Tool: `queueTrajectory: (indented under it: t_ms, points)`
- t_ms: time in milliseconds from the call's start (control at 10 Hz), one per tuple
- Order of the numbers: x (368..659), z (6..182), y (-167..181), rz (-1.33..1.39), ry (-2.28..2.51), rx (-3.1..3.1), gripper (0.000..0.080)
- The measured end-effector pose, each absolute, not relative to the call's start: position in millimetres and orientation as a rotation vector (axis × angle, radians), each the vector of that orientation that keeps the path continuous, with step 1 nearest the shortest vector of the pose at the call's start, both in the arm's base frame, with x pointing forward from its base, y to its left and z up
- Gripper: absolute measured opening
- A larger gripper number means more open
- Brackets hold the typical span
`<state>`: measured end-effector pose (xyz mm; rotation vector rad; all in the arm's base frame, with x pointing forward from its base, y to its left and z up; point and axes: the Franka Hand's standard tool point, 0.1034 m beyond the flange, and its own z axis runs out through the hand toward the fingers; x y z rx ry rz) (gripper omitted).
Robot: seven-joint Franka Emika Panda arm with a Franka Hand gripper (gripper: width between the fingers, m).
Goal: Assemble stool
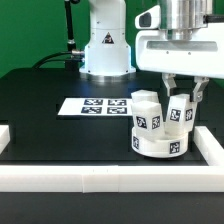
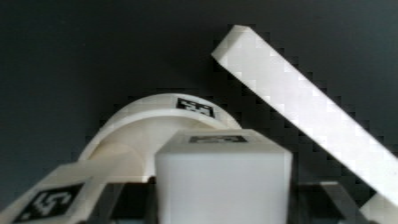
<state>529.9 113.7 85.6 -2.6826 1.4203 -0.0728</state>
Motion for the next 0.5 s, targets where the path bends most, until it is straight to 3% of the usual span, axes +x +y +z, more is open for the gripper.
queueTrajectory:
  t_ms: [500]
  points:
    - [531.3,85.0,108.8,-0.023,2.119,-2.013,0.0333]
